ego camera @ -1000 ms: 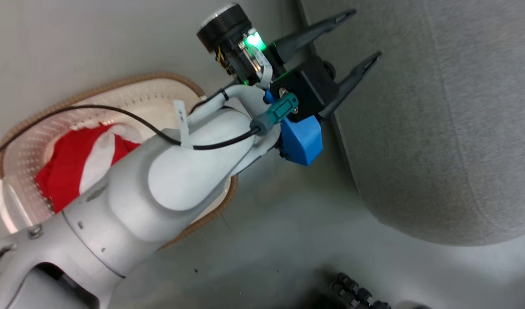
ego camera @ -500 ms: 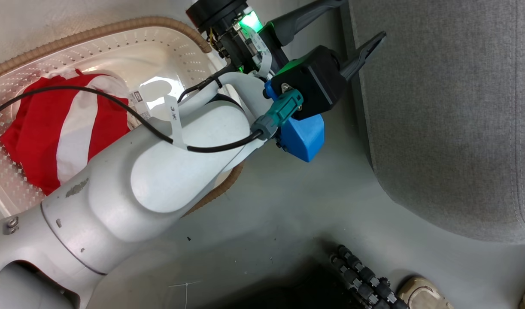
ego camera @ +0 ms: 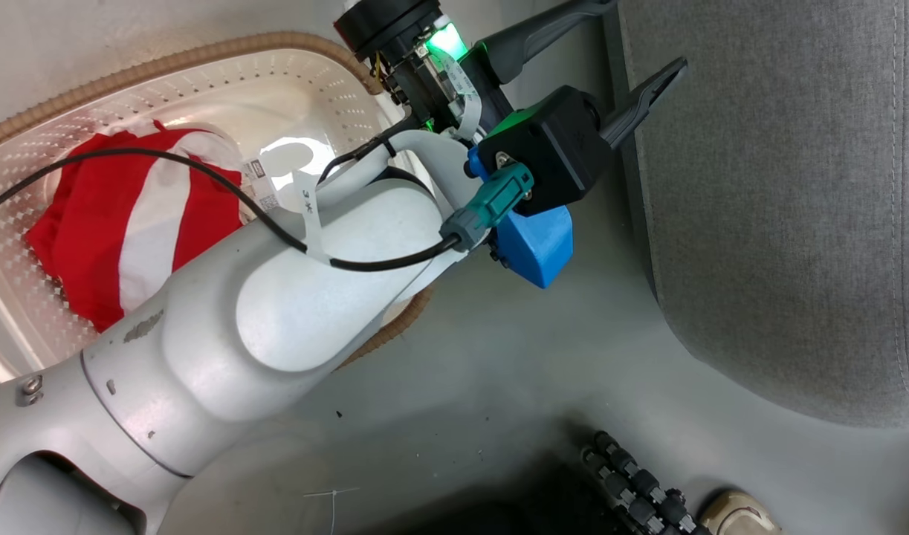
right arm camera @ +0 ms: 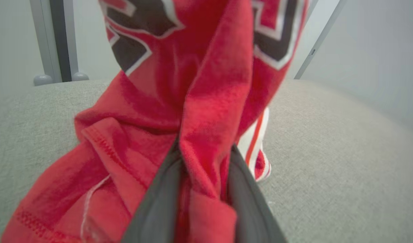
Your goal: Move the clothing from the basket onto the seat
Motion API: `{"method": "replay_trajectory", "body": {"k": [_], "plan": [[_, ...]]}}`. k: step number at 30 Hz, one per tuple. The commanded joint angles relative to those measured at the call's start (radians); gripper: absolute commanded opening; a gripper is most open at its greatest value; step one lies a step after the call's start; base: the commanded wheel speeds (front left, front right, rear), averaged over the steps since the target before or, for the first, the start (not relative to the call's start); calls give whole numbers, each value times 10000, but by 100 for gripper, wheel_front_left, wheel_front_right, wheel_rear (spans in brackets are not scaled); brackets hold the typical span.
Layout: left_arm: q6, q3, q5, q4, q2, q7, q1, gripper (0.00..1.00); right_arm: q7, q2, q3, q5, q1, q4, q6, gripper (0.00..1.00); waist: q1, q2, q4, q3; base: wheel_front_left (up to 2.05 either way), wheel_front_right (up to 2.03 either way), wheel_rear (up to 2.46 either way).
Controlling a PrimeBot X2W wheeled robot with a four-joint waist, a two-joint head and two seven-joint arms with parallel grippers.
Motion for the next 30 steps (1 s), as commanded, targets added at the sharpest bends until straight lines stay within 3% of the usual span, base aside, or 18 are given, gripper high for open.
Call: {"method": "replay_trajectory", "body": {"k": [1,17,23,30], "plan": [[46,-9,-32,62,-34,-132,10,100,-2,45,42,-37,198,-63,-5,100,-1,0,78,-130,0,0,0],[432,748,-822,1095,-513,-1570,950,100,-2,-7,520,-440,2498,-2805,-3,100,-1,0,999,-2393,0,0,0],[880,1969,-1098,992,-384,-1735,1917,100,-2,189,1776,-653,2998,-3711,-5,100,-1,0,1495,-3570,0,0,0],[1224,4126,-714,95,-235,-1715,3918,100,-1,446,3594,-831,3469,-3774,-3,100,-1,0,2279,-5148,0,0,0]]}}
